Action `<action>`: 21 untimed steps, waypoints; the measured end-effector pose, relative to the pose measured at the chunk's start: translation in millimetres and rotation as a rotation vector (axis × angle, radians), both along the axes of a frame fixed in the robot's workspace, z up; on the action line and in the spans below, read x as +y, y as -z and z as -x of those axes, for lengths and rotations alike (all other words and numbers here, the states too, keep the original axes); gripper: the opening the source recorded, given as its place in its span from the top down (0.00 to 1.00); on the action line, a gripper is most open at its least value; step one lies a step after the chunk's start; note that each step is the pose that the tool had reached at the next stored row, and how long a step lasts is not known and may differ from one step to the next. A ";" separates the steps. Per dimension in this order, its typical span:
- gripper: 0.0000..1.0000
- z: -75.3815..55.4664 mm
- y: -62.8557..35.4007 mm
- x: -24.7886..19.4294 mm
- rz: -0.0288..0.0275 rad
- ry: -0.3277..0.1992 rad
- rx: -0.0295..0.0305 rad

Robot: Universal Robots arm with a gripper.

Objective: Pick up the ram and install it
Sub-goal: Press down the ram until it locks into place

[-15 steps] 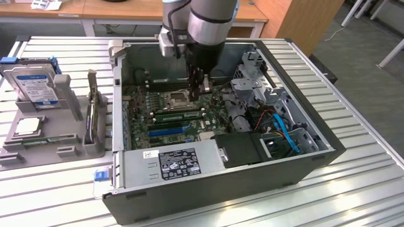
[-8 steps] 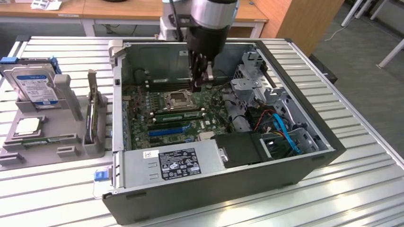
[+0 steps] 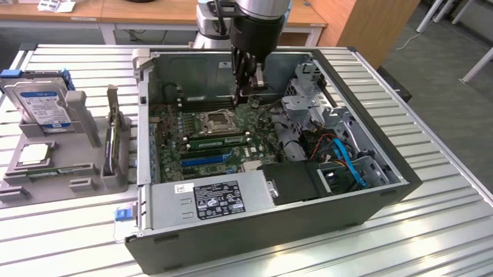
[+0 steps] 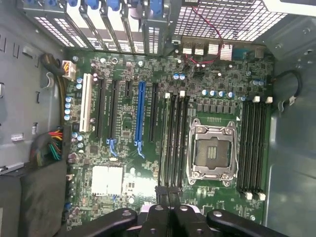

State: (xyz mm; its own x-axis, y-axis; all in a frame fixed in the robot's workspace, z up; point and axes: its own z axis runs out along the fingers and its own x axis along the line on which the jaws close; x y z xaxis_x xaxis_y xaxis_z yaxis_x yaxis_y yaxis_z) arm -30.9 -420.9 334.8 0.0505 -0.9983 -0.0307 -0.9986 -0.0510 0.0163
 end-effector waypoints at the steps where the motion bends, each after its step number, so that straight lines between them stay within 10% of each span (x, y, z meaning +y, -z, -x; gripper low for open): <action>1: 0.89 0.0 -0.1 0.0 0.0001 0.000 0.0001; 21: 0.89 -0.1 -0.1 0.0 0.0002 0.068 0.0001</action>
